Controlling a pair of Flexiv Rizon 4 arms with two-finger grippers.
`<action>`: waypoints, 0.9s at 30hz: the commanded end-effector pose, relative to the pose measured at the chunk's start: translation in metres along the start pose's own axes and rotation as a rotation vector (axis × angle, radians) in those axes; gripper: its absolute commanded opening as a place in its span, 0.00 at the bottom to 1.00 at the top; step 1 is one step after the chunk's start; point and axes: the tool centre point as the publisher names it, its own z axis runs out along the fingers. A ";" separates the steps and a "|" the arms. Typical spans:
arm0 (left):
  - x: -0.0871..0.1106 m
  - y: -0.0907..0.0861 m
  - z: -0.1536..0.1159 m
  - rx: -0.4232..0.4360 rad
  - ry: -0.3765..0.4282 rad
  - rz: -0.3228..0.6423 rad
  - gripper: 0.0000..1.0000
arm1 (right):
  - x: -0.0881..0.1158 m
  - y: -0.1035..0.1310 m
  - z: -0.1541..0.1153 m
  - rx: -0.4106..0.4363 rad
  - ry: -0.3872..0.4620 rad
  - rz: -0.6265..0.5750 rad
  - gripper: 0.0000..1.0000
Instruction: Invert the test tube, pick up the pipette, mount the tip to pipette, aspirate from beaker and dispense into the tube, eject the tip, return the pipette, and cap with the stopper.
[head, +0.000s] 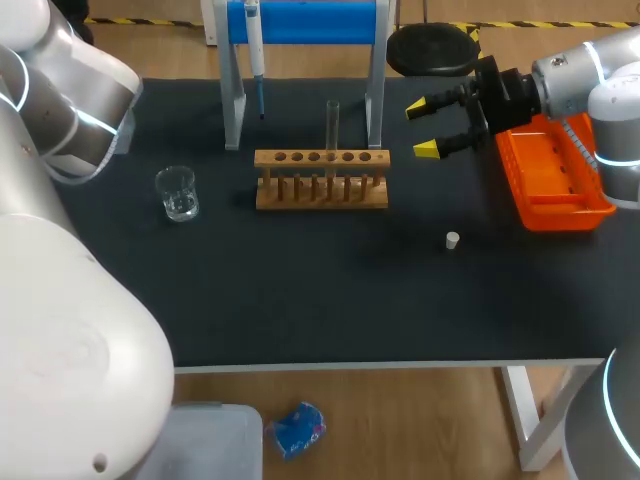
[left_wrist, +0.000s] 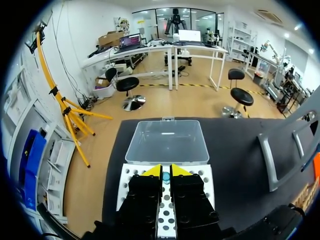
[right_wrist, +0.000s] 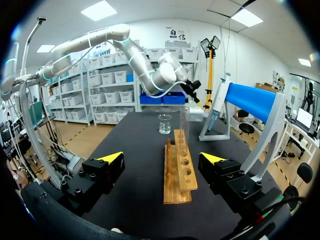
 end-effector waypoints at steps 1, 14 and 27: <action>0.001 0.000 -0.014 0.003 -0.002 0.001 0.00 | 0.000 -0.001 0.000 0.000 0.001 -0.001 1.00; 0.002 -0.011 -0.045 0.060 -0.027 0.020 0.00 | 0.000 -0.001 0.000 0.000 0.001 -0.001 1.00; 0.019 -0.016 -0.128 0.126 0.048 0.136 0.00 | 0.000 -0.001 0.000 0.000 0.001 -0.001 1.00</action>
